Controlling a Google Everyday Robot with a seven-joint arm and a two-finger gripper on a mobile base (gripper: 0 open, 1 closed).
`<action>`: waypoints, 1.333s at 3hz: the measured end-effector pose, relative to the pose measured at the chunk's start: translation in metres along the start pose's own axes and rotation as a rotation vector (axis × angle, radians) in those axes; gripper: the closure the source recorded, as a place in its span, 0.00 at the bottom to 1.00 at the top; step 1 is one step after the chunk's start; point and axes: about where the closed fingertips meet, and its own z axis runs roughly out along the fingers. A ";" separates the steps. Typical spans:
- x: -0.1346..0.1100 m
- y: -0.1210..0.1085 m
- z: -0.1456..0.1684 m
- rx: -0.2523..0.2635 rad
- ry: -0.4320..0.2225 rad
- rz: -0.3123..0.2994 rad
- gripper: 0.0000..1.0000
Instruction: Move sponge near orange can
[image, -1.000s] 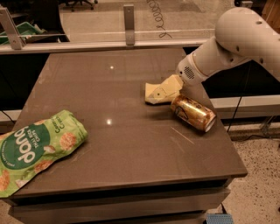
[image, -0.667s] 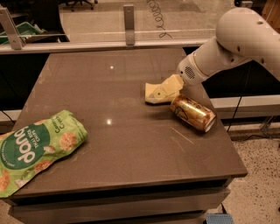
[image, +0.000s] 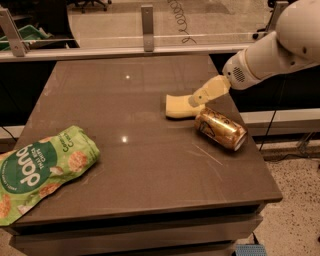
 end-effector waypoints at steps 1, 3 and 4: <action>-0.006 -0.026 -0.037 0.096 -0.114 -0.062 0.00; -0.001 -0.071 -0.133 0.242 -0.336 -0.231 0.00; -0.001 -0.073 -0.139 0.262 -0.335 -0.292 0.00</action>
Offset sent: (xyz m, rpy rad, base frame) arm -0.0077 -0.1425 0.1157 0.0090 -0.5757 -0.0219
